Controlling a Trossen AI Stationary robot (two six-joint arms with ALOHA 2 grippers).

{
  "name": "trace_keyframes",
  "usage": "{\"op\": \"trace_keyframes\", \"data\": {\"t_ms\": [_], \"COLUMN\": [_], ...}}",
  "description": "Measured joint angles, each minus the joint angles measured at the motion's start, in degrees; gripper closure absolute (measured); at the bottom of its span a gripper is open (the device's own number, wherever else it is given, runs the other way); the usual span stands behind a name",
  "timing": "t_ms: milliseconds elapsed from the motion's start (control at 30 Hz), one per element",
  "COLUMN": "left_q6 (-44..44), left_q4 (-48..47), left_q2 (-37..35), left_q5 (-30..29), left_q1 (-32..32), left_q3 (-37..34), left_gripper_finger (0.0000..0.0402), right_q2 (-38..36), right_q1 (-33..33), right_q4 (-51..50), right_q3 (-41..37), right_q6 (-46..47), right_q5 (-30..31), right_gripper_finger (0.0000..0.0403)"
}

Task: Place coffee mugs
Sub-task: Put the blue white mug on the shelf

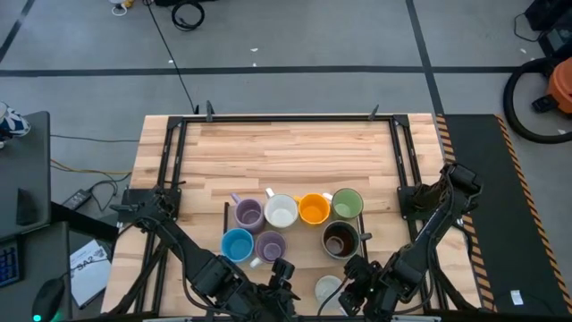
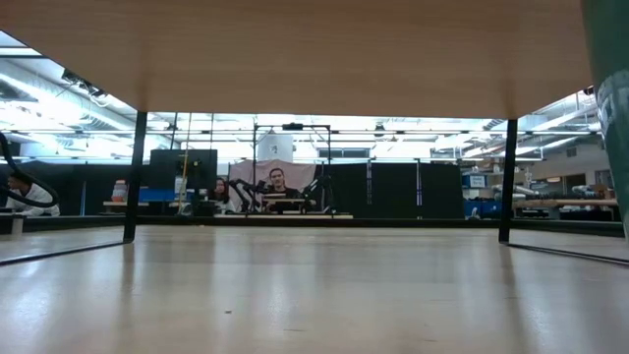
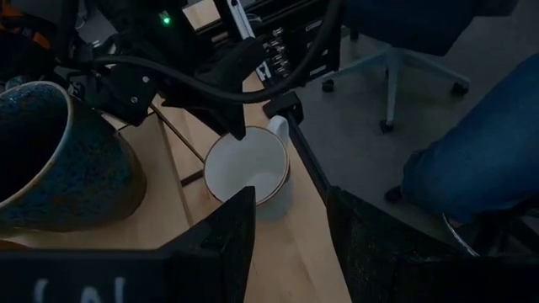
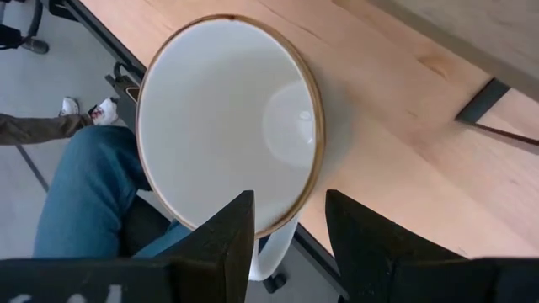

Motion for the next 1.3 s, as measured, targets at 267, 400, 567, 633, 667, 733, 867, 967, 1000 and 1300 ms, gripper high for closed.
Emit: {"op": "trace_keyframes", "data": {"t_ms": [267,400,567,633,667,733,867,967,1000,1300], "left_q6": [0.0,0.0,0.0,0.0,0.0,0.0,0.0,0.0,0.0,-0.1], "left_q4": [0.0,0.0,0.0,0.0,0.0,0.0,0.1,0.1,0.1,0.1], "left_q2": [0.0,0.0,0.0,0.0,0.0,0.0,0.0,0.0,0.0,0.0], "left_q5": [0.0,0.0,0.0,0.0,0.0,0.0,0.0,0.0,0.0,0.0], "left_q1": [0.0,0.0,0.0,0.0,0.0,0.0,0.0,0.0,0.0,-0.3], "left_q3": [0.0,0.0,0.0,0.0,0.0,0.0,0.0,0.0,0.0,0.0], "left_gripper_finger": [0.0246,0.0246,0.0246,0.0246,0.0246,0.0246,0.0246,0.0246,0.0246,0.0246], "right_q2": [0.0,0.0,0.0,0.4,0.7,1.6,2.3,2.4,2.4,2.4], "right_q1": [-0.3,-0.5,-0.5,-0.5,-0.5,-0.6,-0.7,-0.7,-0.7,-0.6], "right_q4": [-0.1,-0.2,-0.2,-0.2,-0.1,0.2,0.7,0.8,0.8,0.5], "right_q3": [0.0,0.0,0.0,0.1,0.1,0.1,0.1,0.1,0.1,0.0], "right_q6": [0.0,0.0,0.1,0.1,0.1,0.2,0.2,0.1,0.1,-0.1], "right_q5": [0.8,0.6,0.2,-0.5,-0.7,-1.8,-2.2,-2.5,-2.5,-3.5], "right_gripper_finger": [0.0250,0.0250,0.0250,0.0250,0.0251,0.0253,0.0264,0.0278,0.0284,0.0356]}}
